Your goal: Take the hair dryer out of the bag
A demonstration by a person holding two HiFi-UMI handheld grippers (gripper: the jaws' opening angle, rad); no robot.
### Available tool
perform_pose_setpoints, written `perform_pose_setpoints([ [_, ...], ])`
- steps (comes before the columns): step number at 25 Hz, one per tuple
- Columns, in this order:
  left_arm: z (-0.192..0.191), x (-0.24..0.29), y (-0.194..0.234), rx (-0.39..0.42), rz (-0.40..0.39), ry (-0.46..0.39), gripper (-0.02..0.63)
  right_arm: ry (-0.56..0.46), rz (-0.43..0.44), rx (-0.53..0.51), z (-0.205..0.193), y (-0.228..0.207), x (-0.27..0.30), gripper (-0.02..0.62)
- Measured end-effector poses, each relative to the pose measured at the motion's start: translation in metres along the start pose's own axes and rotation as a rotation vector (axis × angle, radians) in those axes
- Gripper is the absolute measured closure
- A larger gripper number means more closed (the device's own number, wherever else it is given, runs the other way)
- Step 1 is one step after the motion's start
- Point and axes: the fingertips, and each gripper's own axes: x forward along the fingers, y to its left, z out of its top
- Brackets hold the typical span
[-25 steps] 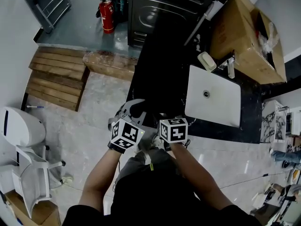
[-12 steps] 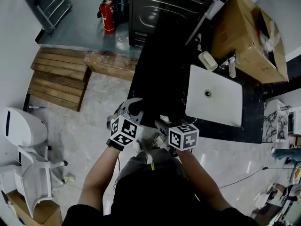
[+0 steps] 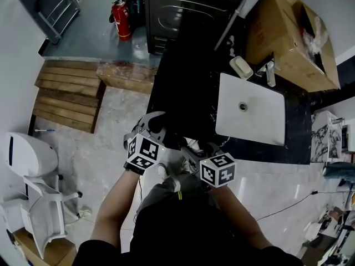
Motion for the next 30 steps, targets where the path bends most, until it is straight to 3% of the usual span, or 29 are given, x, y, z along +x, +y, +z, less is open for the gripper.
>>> perform_pose_setpoints([
  [6, 0.004, 0.001, 0.015, -0.031, 0.022, -0.012, 0.565, 0.003, 0.016, -0.047, -0.003, 0.006, -0.007, 0.342],
  [16, -0.005, 0.005, 0.046, -0.054, 0.040, 0.018, 0.565, -0.005, 0.112, -0.142, -0.006, 0.040, -0.028, 0.342],
  [30, -0.027, 0.016, 0.047, -0.103, 0.037, 0.068, 0.565, -0.026, 0.215, -0.168, -0.004, 0.065, -0.051, 0.341],
])
